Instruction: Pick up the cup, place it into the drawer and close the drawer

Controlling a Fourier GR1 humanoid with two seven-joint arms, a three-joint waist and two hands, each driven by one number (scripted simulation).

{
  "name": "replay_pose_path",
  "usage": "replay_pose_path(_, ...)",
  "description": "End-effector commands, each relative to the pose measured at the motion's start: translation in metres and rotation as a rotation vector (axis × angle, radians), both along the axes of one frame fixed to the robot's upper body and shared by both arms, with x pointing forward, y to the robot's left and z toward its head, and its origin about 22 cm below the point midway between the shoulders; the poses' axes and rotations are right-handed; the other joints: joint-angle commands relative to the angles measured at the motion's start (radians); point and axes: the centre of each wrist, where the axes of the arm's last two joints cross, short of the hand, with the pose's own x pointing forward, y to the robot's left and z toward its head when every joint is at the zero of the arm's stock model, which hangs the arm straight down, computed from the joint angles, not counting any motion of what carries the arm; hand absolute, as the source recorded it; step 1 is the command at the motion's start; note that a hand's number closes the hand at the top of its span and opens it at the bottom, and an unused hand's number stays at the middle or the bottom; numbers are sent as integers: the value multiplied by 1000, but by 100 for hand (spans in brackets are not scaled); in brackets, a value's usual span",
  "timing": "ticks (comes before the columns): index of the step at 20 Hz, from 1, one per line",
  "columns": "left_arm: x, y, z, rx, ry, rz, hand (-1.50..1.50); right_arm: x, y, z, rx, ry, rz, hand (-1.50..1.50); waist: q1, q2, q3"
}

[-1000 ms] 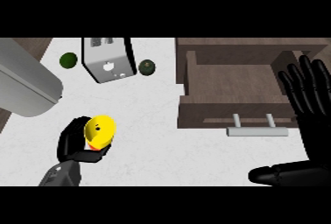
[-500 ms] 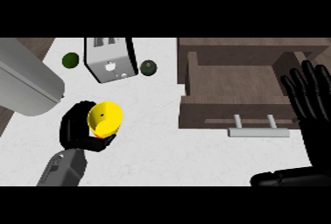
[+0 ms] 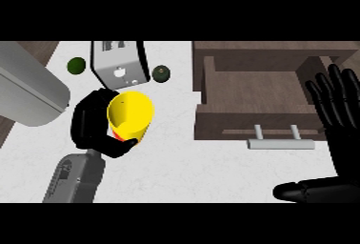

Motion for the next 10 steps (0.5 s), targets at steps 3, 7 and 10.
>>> replay_pose_path(3,18,-20,71,1,-5,-32,150,4,-10,9,-2,10,4,-150,-4,1,-1)
replay_pose_path(7,38,-56,114,23,-36,-26,150,4,-3,10,-13,-4,-10,-150,-11,3,-1)
replay_pose_path(10,41,-69,125,54,-49,-23,150,20,-8,7,-7,-1,-12,-150,-7,3,-1)
